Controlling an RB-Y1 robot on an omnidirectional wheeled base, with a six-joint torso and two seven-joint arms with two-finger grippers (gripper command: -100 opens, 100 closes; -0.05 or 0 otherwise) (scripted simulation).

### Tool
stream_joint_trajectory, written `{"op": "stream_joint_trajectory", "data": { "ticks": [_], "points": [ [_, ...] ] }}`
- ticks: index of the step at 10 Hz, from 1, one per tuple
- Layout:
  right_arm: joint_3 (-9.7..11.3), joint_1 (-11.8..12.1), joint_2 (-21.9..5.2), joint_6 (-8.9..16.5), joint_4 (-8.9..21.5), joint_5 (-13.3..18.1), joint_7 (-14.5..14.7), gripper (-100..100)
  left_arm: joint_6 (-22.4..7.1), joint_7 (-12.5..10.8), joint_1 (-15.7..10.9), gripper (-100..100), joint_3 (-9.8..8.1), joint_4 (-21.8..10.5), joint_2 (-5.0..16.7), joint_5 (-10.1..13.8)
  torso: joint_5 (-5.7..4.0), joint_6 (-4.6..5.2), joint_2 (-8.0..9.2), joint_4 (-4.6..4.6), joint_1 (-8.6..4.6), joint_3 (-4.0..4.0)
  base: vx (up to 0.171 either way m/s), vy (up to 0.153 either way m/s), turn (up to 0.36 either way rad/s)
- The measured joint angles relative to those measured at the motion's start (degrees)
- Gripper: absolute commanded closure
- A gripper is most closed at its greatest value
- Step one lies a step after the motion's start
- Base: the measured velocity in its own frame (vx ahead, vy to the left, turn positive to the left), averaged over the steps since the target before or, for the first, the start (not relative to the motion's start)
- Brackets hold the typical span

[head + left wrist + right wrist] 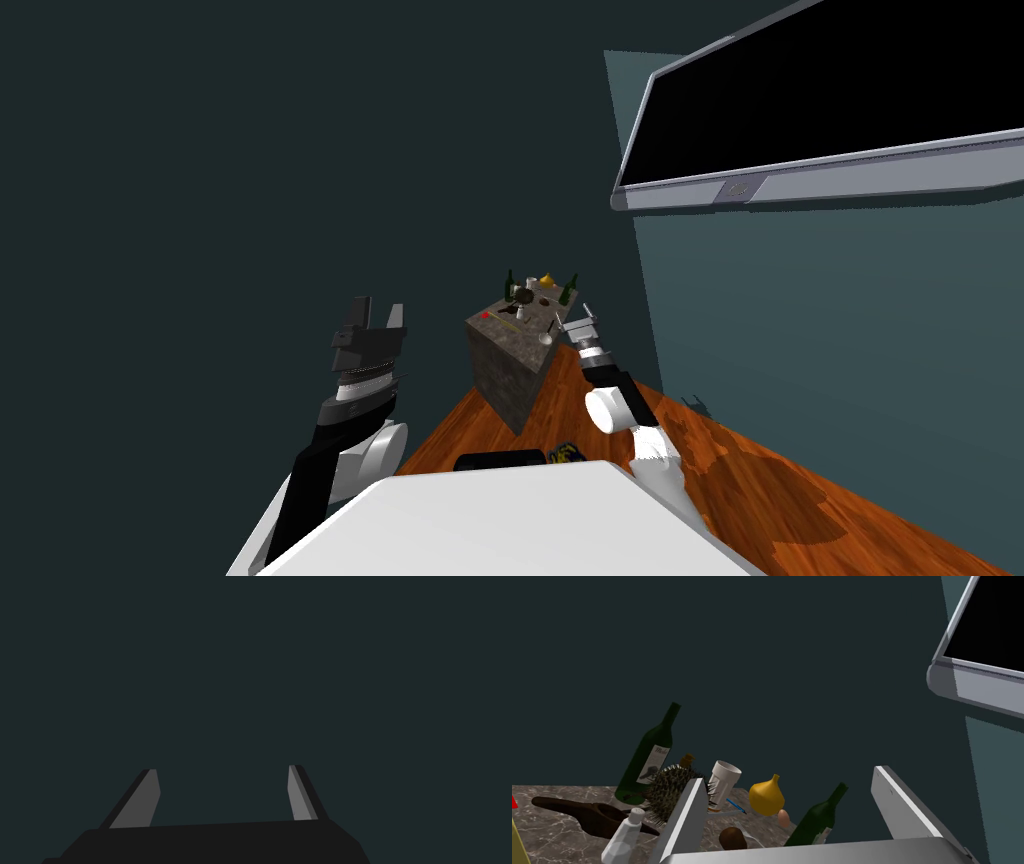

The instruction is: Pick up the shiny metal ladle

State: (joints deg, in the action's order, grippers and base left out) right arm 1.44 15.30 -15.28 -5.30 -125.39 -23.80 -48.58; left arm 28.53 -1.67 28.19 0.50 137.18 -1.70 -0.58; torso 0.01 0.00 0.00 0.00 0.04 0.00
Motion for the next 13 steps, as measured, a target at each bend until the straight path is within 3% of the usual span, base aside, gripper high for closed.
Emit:
{"op": "stream_joint_trajectory", "data": {
  "ticks": [13],
  "points": [
    [-1.6, -5.9, -4.2, 15.1, 8.1, -11.6, -20.5, -100, 0.0, 0.0, 0.0, 0, 0.00, 0.0, 0.0, 0.0, -0.01, 0.00, -0.04, -0.01, -0.05, -0.02, 0.001, 0.005, -0.004]
  ]
}}
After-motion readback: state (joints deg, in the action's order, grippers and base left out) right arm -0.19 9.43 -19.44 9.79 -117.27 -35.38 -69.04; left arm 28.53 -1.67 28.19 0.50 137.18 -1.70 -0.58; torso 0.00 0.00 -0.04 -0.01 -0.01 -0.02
